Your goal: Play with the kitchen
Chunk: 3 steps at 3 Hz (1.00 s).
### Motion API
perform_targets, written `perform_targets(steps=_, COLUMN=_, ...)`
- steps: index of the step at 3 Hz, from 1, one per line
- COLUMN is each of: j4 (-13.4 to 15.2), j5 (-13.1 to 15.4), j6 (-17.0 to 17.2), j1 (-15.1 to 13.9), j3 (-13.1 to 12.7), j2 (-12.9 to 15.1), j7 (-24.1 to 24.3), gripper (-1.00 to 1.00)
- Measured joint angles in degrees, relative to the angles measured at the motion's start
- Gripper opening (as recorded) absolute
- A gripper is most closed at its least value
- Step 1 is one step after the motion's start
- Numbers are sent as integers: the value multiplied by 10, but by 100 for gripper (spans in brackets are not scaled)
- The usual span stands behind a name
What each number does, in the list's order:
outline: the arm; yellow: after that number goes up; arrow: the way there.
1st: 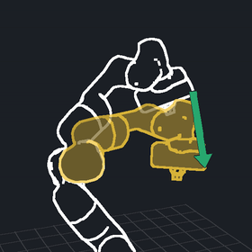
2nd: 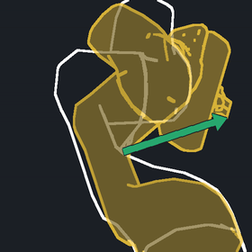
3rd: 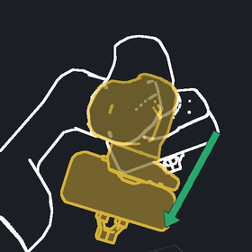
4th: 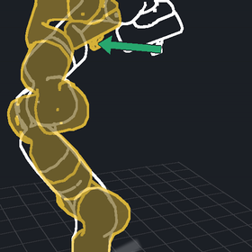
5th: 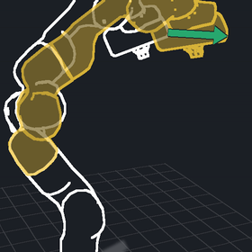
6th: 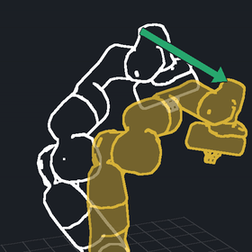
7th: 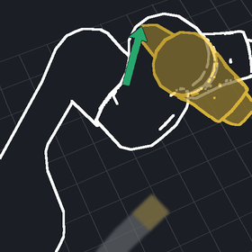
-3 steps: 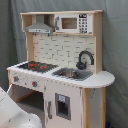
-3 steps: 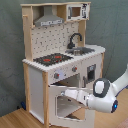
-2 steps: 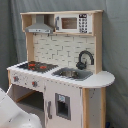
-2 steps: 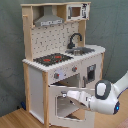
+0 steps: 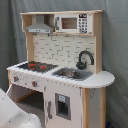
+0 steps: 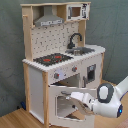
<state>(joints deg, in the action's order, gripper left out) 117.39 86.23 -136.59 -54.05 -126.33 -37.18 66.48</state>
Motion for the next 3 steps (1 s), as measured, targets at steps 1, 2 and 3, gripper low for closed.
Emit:
perform_targets(steps=1, j4=7, j5=0, j6=0, j1=0, j3=-6, j2=0, j7=67, gripper=100)
perform_targets(steps=2, j4=12, j5=0, j6=0, j1=0, j3=-8, j2=0, j7=130, gripper=100)
perform_targets(steps=3, j4=21, j5=0, j6=0, j1=0, j3=-8, j2=0, j7=194, gripper=100)
